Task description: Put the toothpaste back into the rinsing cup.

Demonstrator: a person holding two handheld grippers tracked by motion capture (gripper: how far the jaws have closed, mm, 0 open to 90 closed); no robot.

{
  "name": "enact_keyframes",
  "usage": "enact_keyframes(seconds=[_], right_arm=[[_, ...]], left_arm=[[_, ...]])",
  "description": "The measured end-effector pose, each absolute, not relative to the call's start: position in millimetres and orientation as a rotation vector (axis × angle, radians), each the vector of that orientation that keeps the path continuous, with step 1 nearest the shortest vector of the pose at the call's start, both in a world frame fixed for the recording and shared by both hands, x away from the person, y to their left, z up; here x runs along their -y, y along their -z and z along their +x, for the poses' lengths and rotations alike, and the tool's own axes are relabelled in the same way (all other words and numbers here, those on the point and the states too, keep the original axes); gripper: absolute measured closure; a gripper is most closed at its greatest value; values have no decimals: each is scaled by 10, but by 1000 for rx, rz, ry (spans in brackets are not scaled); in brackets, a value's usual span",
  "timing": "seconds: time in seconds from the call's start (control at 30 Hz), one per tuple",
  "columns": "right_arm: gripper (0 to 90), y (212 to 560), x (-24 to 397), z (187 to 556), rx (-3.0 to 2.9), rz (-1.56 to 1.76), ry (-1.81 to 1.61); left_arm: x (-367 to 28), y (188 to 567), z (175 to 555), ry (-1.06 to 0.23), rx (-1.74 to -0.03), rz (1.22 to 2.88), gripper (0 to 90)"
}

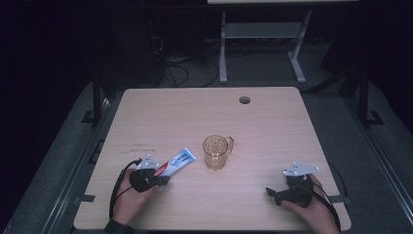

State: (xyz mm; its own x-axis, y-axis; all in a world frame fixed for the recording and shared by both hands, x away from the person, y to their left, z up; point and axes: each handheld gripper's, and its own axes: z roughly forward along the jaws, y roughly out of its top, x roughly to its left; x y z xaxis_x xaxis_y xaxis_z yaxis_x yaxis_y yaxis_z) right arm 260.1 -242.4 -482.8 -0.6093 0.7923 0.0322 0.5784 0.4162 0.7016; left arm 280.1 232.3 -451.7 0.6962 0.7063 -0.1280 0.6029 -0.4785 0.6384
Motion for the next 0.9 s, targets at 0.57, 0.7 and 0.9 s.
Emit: enact_keyframes(seconds=[0.57,0.7,0.9], right_arm=[[5,4828,2423,2601,-2372,1187,-994],[5,4828,2423,2601,-2372,1187,-994],[5,4828,2423,2601,-2372,1187,-994]], left_arm=[[-2155,4159,2926,-255,-876,2274,679],[-2147,4142,2987,-259,-876,2282,603],[-2133,4147,3100,-264,-900,2289,508]])
